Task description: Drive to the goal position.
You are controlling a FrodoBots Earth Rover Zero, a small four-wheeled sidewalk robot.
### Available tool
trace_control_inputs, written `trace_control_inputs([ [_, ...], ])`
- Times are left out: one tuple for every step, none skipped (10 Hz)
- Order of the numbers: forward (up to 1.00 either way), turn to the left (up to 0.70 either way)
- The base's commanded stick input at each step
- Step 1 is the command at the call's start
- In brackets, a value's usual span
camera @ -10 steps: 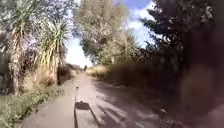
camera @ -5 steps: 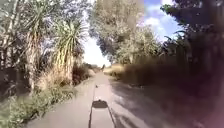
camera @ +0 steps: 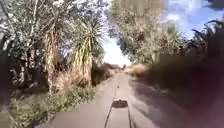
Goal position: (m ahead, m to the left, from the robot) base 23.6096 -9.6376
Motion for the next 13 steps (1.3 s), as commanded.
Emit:
trace_control_inputs([
  [0.70,-0.02],
  [0.70,-0.25],
  [0.70,-0.35],
  [0.70,-0.35],
  [0.70,-0.35],
  [0.70,-0.35],
  [0.70,-0.35],
  [0.70,-0.35],
  [0.70,-0.35],
  [0.70,-0.35],
  [0.70,-0.35],
  [0.70,-0.35],
  [0.70,-0.35],
])
